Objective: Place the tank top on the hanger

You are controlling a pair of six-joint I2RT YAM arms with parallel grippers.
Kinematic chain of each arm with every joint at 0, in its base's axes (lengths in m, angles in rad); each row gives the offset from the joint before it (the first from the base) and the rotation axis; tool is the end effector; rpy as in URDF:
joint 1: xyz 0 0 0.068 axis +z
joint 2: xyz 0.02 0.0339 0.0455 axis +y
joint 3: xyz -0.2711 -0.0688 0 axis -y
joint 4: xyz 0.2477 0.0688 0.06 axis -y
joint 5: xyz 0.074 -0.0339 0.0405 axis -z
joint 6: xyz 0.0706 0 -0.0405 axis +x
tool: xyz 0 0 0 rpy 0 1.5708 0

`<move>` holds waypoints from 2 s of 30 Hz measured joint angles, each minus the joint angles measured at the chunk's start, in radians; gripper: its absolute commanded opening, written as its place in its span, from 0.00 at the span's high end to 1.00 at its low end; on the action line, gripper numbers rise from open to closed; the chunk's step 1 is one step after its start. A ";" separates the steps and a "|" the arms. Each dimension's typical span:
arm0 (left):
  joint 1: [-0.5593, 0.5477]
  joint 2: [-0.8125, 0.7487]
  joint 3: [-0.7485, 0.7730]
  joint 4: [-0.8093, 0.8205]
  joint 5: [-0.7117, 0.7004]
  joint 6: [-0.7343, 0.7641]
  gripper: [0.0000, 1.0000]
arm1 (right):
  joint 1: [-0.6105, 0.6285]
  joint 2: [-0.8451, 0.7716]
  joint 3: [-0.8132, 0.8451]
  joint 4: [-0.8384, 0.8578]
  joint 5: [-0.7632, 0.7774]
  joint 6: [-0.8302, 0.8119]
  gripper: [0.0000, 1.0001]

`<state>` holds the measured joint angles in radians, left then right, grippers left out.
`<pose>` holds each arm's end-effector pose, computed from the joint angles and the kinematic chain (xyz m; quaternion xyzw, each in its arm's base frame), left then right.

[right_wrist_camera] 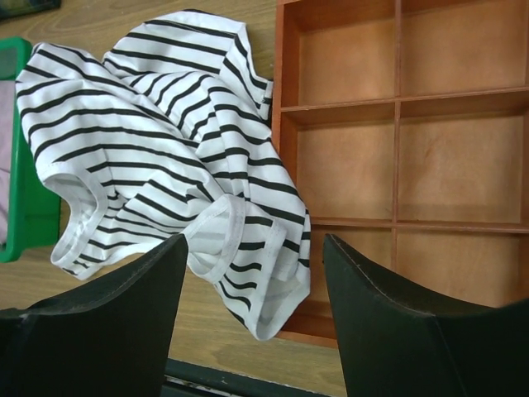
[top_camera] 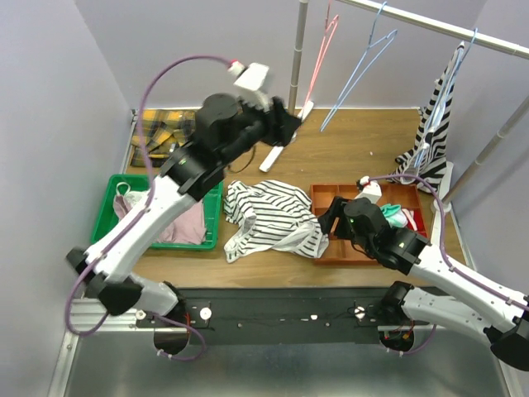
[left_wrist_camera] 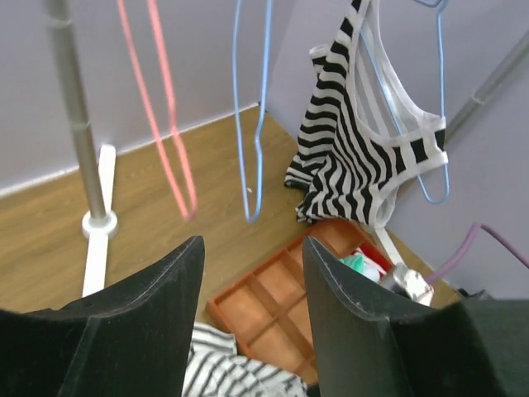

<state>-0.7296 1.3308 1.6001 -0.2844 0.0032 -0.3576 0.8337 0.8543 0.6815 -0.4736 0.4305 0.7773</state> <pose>0.2406 -0.2154 0.4984 0.1329 0.6999 -0.3639 0.6000 0.1607 0.1331 0.2512 0.0706 0.8768 0.1817 0.4397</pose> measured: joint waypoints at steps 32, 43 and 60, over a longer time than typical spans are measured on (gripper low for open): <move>-0.100 0.813 0.770 -0.027 -0.144 0.402 0.78 | 0.000 0.046 -0.003 0.004 -0.012 0.000 0.24; -0.112 0.813 0.764 0.060 -0.205 0.430 1.00 | 0.000 0.049 -0.022 0.012 -0.024 0.000 0.24; -0.119 0.701 0.713 0.103 -0.231 0.443 1.00 | 0.000 0.070 -0.022 0.021 -0.024 0.000 0.24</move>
<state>-0.8486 2.0315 2.3135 -0.1814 -0.2276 0.0853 0.8337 0.9245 0.6598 -0.4530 0.4065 0.7776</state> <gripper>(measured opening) 0.023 0.760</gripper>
